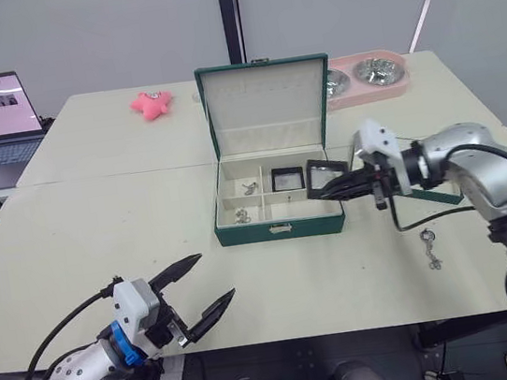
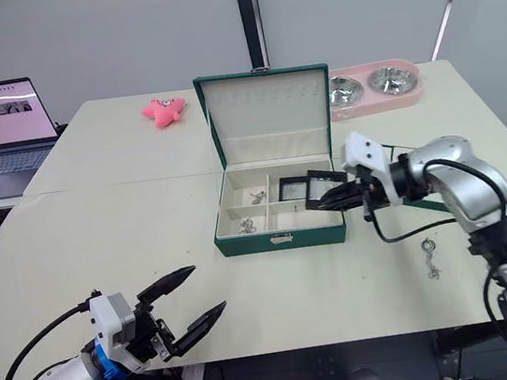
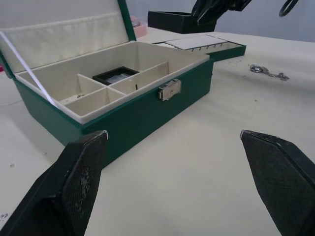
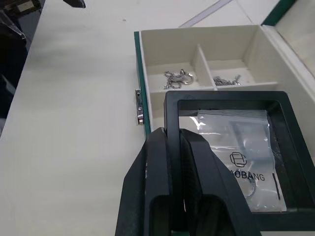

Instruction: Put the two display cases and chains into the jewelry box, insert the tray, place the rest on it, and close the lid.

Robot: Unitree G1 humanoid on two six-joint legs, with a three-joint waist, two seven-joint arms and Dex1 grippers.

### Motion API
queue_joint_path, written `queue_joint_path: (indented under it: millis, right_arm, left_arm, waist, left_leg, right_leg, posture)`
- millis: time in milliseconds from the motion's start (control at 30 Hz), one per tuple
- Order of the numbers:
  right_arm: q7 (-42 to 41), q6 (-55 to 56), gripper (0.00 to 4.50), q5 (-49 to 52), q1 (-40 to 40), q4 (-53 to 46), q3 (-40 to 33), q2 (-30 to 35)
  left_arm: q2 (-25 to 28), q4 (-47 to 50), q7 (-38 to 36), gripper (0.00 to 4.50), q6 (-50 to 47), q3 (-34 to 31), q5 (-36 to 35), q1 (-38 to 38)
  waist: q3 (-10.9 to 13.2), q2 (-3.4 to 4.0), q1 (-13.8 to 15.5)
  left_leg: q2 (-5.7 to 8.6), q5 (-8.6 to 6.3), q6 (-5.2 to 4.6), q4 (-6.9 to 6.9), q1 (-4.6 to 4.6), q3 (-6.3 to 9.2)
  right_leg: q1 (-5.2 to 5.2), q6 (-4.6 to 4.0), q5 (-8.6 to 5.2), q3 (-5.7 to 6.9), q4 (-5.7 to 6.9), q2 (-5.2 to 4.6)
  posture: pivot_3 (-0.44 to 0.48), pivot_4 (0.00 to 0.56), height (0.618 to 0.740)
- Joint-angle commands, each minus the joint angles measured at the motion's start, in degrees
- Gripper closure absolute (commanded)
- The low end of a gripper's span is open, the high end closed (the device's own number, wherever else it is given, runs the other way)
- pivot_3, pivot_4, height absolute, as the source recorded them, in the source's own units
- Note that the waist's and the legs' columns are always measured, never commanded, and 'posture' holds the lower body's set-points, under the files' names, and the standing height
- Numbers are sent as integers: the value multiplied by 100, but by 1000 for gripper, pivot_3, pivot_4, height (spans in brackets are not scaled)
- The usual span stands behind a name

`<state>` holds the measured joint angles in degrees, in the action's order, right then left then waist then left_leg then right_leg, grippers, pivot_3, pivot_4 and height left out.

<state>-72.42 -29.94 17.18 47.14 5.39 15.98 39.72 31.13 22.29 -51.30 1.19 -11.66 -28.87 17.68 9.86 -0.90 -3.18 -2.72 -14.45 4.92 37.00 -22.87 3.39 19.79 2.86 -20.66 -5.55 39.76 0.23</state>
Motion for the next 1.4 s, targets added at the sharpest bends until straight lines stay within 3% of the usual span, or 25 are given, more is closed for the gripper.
queue_joint_path:
  millis: [33,333,633,1400]
  right_arm:
    - [-95,197,4486,-231,414,386,161,-260]
    - [-267,614,4486,-572,815,1091,308,-851]
    - [-282,334,4486,-918,1123,1632,490,-1171]
    - [-529,97,4486,-1169,1106,2078,542,-1392]
  left_arm:
    - [-71,318,241,0,-19,-172,-55,156]
    - [-201,626,637,0,-130,-228,-50,382]
    - [-302,766,872,0,-217,-198,-77,470]
    - [-283,804,930,0,-298,-125,-44,409]
  waist:
    - [1,-1,13]
    - [2,0,-3]
    - [3,2,-10]
    - [4,3,-12]
  left_leg:
    - [1,0,0,0,0,0]
    - [2,0,0,-1,-1,-2]
    - [0,0,0,-1,-1,-5]
    - [1,0,0,-2,-3,-8]
  right_leg:
    - [2,0,0,1,-1,-3]
    - [8,0,0,1,5,-6]
    - [18,0,0,-1,15,-5]
    - [21,0,0,-3,15,-5]
  posture:
    - [0,150,740]
    - [0,150,740]
    - [0,150,740]
    - [0,150,740]
